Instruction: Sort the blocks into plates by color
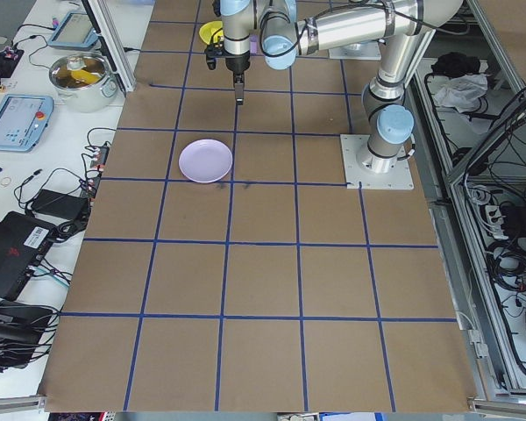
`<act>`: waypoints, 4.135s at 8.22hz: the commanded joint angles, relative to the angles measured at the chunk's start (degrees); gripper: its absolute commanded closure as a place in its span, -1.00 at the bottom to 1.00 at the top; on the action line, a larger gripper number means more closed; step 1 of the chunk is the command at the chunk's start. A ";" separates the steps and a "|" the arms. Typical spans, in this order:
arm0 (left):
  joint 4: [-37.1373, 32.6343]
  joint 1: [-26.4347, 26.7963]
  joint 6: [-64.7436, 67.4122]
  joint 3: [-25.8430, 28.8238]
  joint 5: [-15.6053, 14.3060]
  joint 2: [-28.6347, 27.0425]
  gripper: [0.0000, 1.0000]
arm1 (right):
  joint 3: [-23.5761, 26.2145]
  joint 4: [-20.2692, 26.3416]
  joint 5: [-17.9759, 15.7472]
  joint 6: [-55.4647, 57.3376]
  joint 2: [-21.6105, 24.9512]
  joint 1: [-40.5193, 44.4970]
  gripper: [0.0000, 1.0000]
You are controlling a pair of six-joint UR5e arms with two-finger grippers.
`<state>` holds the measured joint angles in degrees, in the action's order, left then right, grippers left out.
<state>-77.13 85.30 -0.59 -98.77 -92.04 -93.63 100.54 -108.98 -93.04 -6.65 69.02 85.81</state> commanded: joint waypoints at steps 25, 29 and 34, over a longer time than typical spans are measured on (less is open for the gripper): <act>-0.21 -0.14 4.53 -0.20 -0.16 -0.33 -1.00 | -17.71 -4.58 11.49 34.09 -8.65 28.46 -1.00; 4.06 6.25 8.99 0.59 1.50 -1.46 -1.00 | -24.86 2.96 12.35 20.46 -4.27 17.06 -1.00; 14.98 20.57 24.64 0.50 4.67 -12.51 -1.00 | -23.90 15.61 3.69 -1.59 8.83 10.25 -1.00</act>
<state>-65.22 99.54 17.35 -98.40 -87.94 -101.42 76.01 -98.03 -84.23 -2.91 72.63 97.10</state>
